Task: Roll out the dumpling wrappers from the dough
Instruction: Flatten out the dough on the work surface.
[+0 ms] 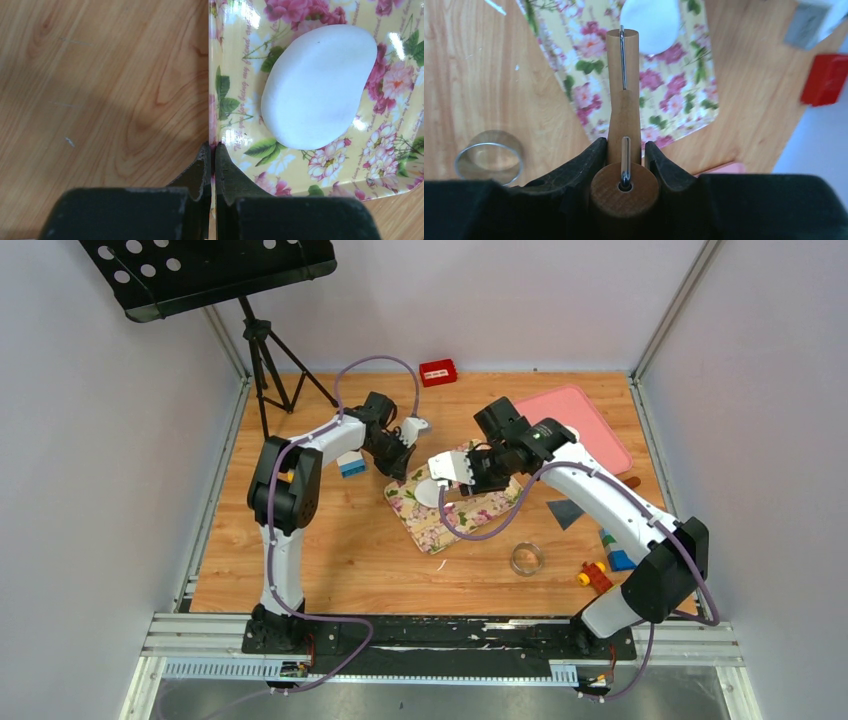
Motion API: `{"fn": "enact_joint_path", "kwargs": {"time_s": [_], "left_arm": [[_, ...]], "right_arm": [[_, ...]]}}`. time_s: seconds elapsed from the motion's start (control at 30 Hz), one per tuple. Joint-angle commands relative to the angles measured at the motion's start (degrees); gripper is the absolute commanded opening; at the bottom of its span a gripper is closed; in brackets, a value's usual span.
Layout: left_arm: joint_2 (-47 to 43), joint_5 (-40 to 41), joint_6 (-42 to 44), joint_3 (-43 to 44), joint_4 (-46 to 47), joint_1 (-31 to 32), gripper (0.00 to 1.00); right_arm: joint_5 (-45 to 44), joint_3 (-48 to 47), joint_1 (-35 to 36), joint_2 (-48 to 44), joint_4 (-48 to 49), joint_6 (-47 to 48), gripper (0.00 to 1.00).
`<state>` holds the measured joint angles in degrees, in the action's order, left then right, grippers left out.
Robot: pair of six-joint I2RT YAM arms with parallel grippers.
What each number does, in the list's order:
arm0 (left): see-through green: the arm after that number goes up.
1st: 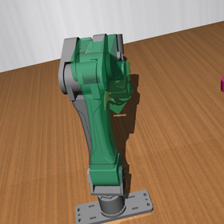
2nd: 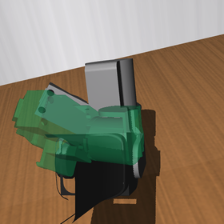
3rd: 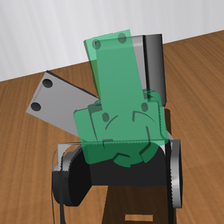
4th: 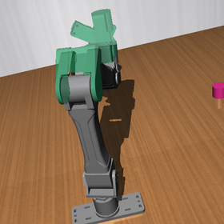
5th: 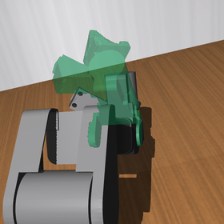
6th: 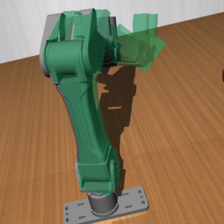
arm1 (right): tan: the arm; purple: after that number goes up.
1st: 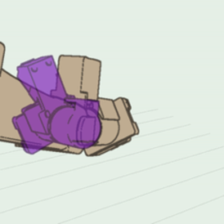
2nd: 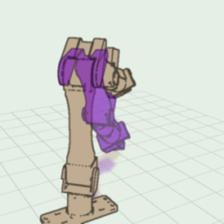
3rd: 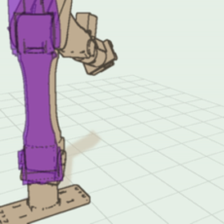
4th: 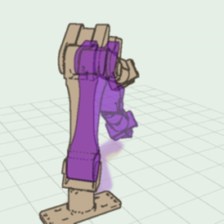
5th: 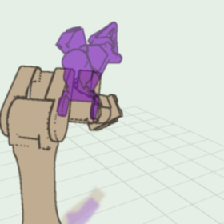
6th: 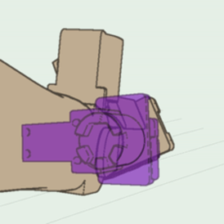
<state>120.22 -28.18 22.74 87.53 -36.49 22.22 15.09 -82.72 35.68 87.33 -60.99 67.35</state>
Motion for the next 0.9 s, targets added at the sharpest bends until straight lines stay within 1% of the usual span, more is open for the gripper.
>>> {"fn": "enact_joint_path", "kwargs": {"time_s": [0.0, 0.13, 0.37, 0.53, 0.7, 0.87], "left_arm": [[1.9, -1.6, 4.8, 1.4, -4.2, 0.9, 0.0], [2.5, -1.7, 5.9, 2.1, -5.6, 1.0, 0.0], [2.0, -2.3, 6.4, 1.7, -5.5, 1.1, 0.0], [1.4, -2.8, 6.4, 1.0, -5.0, 1.2, 0.0], [0.8, -3.4, 6.5, 0.2, -4.4, 1.3, 0.0], [0.3, -3.5, 6.2, -0.4, -3.8, 1.4, 0.0]], "right_arm": [[1.4, -4.3, 2.6, -1.5, 7.8, 10.4, 0.0], [-5.0, -3.8, 6.7, 1.5, 10.9, 12.4, 0.0], [-4.4, -2.5, 9.7, 6.1, 13.6, 13.6, 0.0], [-8.0, 0.0, 11.7, 8.6, 16.9, 13.7, 0.0], [-10.0, 3.5, 11.8, 9.4, 16.8, 14.4, 0.0], [-8.5, 7.8, 12.0, 8.7, 13.9, 13.1, 0.0]]}}
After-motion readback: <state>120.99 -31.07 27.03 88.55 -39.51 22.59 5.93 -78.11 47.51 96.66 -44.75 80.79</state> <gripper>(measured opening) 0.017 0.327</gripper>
